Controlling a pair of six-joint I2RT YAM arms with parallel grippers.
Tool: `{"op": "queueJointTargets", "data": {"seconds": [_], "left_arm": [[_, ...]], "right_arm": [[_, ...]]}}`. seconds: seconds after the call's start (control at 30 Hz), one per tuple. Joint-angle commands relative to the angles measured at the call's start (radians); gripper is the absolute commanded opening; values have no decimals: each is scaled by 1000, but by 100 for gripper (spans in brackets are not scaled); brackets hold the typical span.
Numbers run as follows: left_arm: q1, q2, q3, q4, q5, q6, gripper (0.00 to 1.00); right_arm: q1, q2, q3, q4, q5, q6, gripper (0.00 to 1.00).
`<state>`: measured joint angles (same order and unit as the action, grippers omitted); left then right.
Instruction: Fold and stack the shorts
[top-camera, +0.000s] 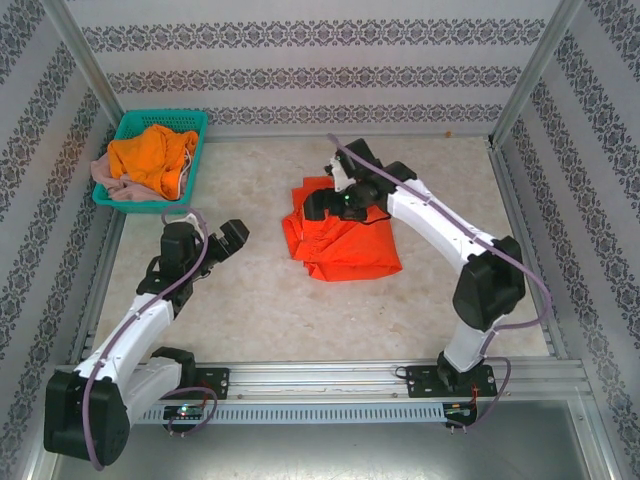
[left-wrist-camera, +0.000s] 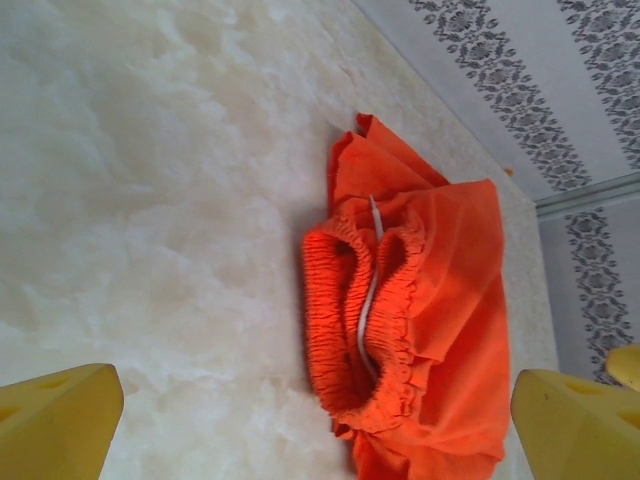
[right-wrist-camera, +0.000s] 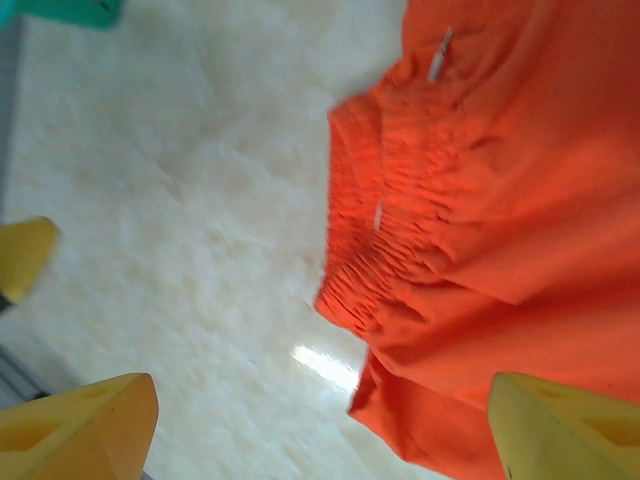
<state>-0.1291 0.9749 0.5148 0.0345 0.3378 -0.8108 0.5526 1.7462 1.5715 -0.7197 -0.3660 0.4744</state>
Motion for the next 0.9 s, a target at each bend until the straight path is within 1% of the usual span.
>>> {"op": "queueJointTargets", "data": {"seconds": [0.0, 0.1, 0.13, 0.23, 0.33, 0.4, 0.53, 0.67, 0.73, 0.8, 0.87], "left_arm": [[3, 56, 54, 98, 71, -57, 100], [-1, 111, 83, 109, 87, -64, 99], [-3, 129, 88, 122, 90, -68, 97], [-9, 191, 108, 149, 115, -78, 89], [-15, 243, 129, 167, 136, -82, 85], [-19, 263, 136, 174, 140, -82, 82], [-42, 283, 139, 176, 143, -85, 78], [-114, 297, 127, 173, 110, -89, 78], [-165, 314, 119, 181, 89, -102, 78], [-220, 337, 105, 205, 64, -126, 78], [-275, 370, 94, 243, 48, -154, 78]], "right_arm": [[26, 48, -78, 185, -130, 105, 86], [21, 105, -144, 312, -182, 189, 86], [22, 129, -153, 337, -192, 207, 86], [21, 188, -178, 353, -181, 223, 83], [19, 201, -246, 377, -176, 223, 83], [11, 184, -308, 386, -171, 212, 83], [-25, 85, -480, 378, -152, 159, 83], [-94, -83, -630, 306, -128, 85, 79], [-112, -182, -656, 272, -102, 60, 79], [-106, -264, -644, 235, -43, 38, 80], [-78, -306, -591, 176, 70, 11, 81]]}}
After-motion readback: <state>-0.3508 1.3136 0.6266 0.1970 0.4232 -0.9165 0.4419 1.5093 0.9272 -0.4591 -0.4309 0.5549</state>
